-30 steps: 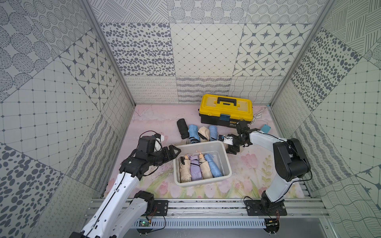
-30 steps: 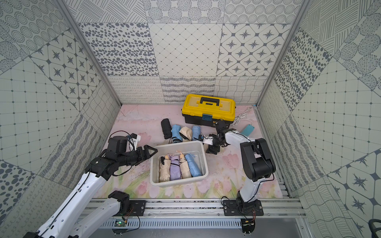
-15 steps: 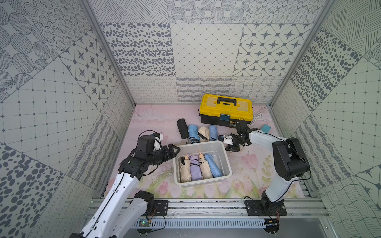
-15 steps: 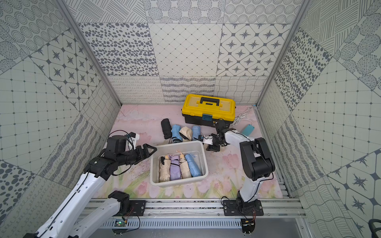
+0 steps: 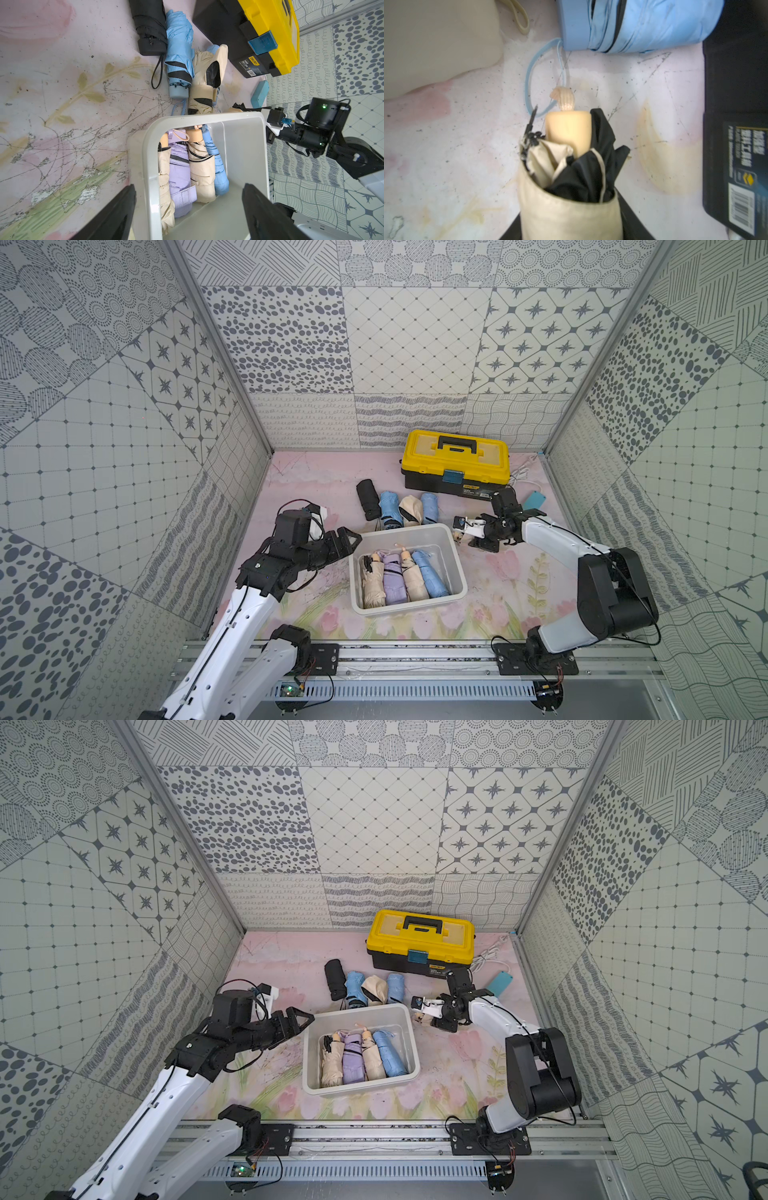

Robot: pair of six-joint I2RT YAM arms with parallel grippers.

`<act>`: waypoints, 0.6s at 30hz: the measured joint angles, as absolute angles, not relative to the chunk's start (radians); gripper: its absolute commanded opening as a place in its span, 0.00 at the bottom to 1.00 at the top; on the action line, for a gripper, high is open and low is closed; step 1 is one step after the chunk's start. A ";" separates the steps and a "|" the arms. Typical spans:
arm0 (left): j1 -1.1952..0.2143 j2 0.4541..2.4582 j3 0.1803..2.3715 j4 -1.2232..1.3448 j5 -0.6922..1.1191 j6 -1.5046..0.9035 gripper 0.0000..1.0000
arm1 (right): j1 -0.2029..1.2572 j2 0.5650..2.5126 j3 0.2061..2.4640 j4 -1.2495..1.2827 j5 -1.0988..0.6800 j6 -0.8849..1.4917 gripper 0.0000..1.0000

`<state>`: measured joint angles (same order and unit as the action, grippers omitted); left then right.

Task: Put the umbrella into the storage box
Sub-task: Pick up the umbrella from the center of the board.

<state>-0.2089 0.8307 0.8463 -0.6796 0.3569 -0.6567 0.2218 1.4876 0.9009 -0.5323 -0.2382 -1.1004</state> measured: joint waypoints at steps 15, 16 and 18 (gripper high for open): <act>-0.209 0.832 0.855 -0.736 0.340 -0.650 0.84 | 0.213 1.123 0.932 -0.659 -0.157 -0.736 0.21; -0.209 0.831 0.854 -0.738 0.341 -0.651 0.84 | 0.215 1.094 0.939 -0.671 -0.164 -0.694 0.21; -0.209 0.830 0.847 -0.741 0.345 -0.651 0.82 | 0.228 1.055 0.958 -0.694 -0.173 -0.608 0.20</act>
<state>-0.2089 0.8295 0.8474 -0.7410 0.3454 -0.6514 0.2283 1.0550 0.9577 -0.6945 -0.1730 -0.6079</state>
